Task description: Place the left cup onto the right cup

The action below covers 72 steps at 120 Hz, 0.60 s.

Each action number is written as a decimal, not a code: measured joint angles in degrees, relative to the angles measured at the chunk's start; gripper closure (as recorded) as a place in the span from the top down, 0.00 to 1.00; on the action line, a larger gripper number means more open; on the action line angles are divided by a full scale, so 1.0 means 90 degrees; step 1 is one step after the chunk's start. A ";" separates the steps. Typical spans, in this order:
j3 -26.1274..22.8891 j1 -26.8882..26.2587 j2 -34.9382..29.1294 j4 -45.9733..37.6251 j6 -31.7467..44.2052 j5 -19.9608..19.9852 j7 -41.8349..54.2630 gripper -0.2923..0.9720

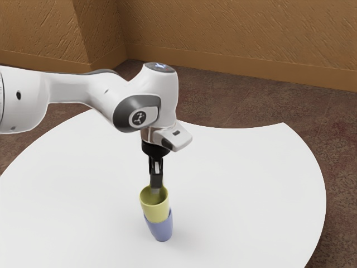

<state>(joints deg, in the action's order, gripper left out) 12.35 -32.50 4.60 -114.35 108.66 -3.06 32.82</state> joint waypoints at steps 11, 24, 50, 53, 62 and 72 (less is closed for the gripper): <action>-0.0004 0.0013 -0.0008 -0.0008 0.0006 0.0004 0.0003 0.61; 0.0000 0.0012 -0.0009 -0.0012 0.0010 0.0006 0.0007 0.67; 0.0002 0.0010 -0.0036 -0.0009 0.0013 0.0008 0.0016 0.73; 0.0002 0.0011 -0.0048 -0.0008 0.0012 0.0006 0.0018 0.74; 0.0002 0.0013 -0.0104 -0.0004 -0.0004 -0.0010 0.0022 0.75; 0.0000 0.0012 -0.0190 0.0009 -0.0024 -0.0042 0.0026 0.75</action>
<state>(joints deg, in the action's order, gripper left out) 12.35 -32.39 2.88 -114.27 108.44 -3.43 33.06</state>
